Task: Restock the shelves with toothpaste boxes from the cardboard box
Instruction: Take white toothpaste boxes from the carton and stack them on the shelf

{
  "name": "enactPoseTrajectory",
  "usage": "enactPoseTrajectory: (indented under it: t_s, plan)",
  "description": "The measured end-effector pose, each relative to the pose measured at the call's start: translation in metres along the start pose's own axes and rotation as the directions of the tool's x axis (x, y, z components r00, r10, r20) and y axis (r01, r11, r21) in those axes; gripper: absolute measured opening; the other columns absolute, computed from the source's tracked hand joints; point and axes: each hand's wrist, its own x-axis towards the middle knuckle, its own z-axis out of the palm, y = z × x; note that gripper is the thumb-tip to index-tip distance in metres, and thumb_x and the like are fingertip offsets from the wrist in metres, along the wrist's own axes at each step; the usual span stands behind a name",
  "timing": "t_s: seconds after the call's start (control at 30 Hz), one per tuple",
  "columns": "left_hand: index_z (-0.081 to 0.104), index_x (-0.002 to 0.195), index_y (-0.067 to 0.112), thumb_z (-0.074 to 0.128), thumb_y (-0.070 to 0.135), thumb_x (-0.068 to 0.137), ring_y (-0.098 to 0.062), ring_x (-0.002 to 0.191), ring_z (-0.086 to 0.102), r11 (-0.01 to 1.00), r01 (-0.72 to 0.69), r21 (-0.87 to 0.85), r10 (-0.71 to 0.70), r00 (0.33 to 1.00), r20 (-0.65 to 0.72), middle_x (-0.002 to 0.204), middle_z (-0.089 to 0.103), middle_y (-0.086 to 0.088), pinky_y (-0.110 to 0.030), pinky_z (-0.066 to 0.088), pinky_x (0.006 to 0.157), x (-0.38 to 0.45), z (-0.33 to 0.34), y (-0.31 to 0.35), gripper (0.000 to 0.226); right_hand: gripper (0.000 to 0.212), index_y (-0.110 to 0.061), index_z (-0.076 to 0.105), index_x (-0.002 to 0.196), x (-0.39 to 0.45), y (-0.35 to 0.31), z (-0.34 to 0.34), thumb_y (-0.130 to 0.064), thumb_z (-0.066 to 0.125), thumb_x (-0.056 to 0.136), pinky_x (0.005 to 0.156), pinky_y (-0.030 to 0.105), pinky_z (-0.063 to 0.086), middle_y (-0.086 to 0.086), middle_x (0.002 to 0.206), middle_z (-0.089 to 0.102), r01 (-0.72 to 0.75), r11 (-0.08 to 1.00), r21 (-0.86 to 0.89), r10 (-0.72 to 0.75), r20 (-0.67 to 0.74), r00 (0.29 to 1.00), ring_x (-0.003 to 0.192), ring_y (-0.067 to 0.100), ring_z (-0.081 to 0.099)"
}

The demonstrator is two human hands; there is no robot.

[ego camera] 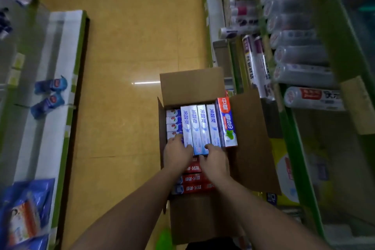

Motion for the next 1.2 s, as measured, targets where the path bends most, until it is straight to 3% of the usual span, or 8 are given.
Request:
enactPoseTrajectory:
  t_s: [0.1, 0.27, 0.43, 0.6, 0.77, 0.9, 1.1, 1.2]
  plan:
    - [0.058, 0.128, 0.017, 0.063, 0.023, 0.094, -0.022, 0.111, 0.064, 0.985, 0.117, -0.128, -0.112, 0.993, 0.043, 0.126, 0.066, -0.005, -0.033, 0.054, 0.084, 0.027, 0.017, -0.003, 0.035, 0.038, -0.013, 0.056, 0.131, 0.022, 0.003, 0.016, -0.024, 0.057, 0.094, 0.096, 0.033, 0.043, 0.009, 0.127, 0.059, -0.007, 1.0, 0.025, 0.006, 0.023, 1.0, 0.118, 0.025, 0.054]
    - [0.054, 0.136, 0.02, 0.066, 0.025, 0.094, -0.024, 0.119, 0.061, 0.911, 0.306, -0.277, -0.281, 0.951, 0.125, 0.132, 0.064, -0.004, -0.038, 0.051, 0.095, 0.058, 0.045, -0.009, 0.044, 0.032, -0.011, 0.062, 0.126, 0.049, 0.01, 0.036, -0.017, 0.057, 0.095, 0.096, 0.033, 0.045, 0.007, 0.124, 0.063, -0.012, 0.992, 0.125, 0.013, -0.004, 1.0, 0.115, 0.023, 0.057]
    - [0.059, 0.134, 0.023, 0.068, 0.027, 0.093, -0.021, 0.115, 0.063, 0.883, 0.341, -0.324, -0.32, 0.94, 0.116, 0.13, 0.066, -0.001, -0.035, 0.053, 0.092, 0.072, 0.064, -0.019, 0.043, 0.026, -0.012, 0.067, 0.119, 0.06, 0.019, 0.049, -0.016, 0.058, 0.094, 0.09, 0.038, 0.05, 0.007, 0.112, 0.066, 0.013, 0.986, 0.164, 0.004, -0.103, 0.995, 0.105, 0.024, 0.061]
    - [0.065, 0.124, 0.018, 0.076, 0.03, 0.088, -0.02, 0.111, 0.066, 0.857, 0.352, -0.377, -0.359, 0.932, 0.056, 0.121, 0.071, -0.001, -0.039, 0.055, 0.094, 0.072, 0.071, -0.019, 0.039, 0.033, -0.012, 0.064, 0.128, 0.062, 0.022, 0.05, -0.019, 0.056, 0.097, 0.094, 0.039, 0.05, 0.006, 0.12, 0.063, 0.006, 0.989, 0.151, 0.012, -0.117, 0.993, 0.112, 0.022, 0.059]
    - [0.058, 0.125, 0.014, 0.086, 0.021, 0.079, -0.018, 0.103, 0.068, 0.699, 0.465, -0.542, -0.455, 0.875, 0.165, 0.112, 0.069, 0.0, -0.039, 0.058, 0.092, 0.073, 0.065, -0.022, 0.055, 0.032, -0.008, 0.064, 0.126, 0.062, 0.022, 0.056, -0.017, 0.057, 0.096, 0.091, 0.039, 0.049, 0.011, 0.115, 0.064, 0.0, 0.99, 0.14, 0.019, -0.13, 0.991, 0.108, 0.028, 0.059]
    - [0.066, 0.11, 0.017, 0.081, 0.022, 0.08, -0.013, 0.094, 0.071, 0.741, 0.414, -0.528, -0.432, 0.897, 0.097, 0.109, 0.073, 0.0, -0.027, 0.059, 0.074, 0.067, 0.055, -0.028, 0.034, 0.037, -0.007, 0.06, 0.129, 0.064, 0.012, 0.061, -0.023, 0.056, 0.096, 0.093, 0.037, 0.043, 0.013, 0.118, 0.058, 0.003, 0.998, 0.062, 0.003, -0.101, 0.995, 0.113, 0.03, 0.053]
    - [0.065, 0.107, 0.02, 0.065, 0.027, 0.094, -0.007, 0.081, 0.067, 0.744, 0.357, -0.564, -0.418, 0.908, 0.023, 0.102, 0.072, 0.001, -0.025, 0.056, 0.068, 0.053, 0.043, -0.025, 0.015, 0.054, -0.011, 0.046, 0.133, 0.059, -0.007, 0.072, -0.038, 0.064, 0.09, 0.087, 0.034, 0.048, 0.009, 0.12, 0.048, -0.009, 0.995, -0.102, -0.004, -0.119, 0.993, 0.111, 0.023, 0.049]
    - [0.06, 0.117, 0.016, 0.061, 0.028, 0.099, -0.009, 0.087, 0.063, 0.769, 0.329, -0.548, -0.399, 0.917, -0.009, 0.106, 0.065, 0.003, -0.025, 0.054, 0.073, 0.048, 0.04, -0.023, 0.022, 0.059, -0.01, 0.043, 0.128, 0.062, -0.013, 0.078, -0.038, 0.071, 0.085, 0.085, 0.034, 0.049, 0.01, 0.117, 0.048, -0.049, 0.988, -0.149, 0.029, -0.136, 0.99, 0.106, 0.023, 0.051]
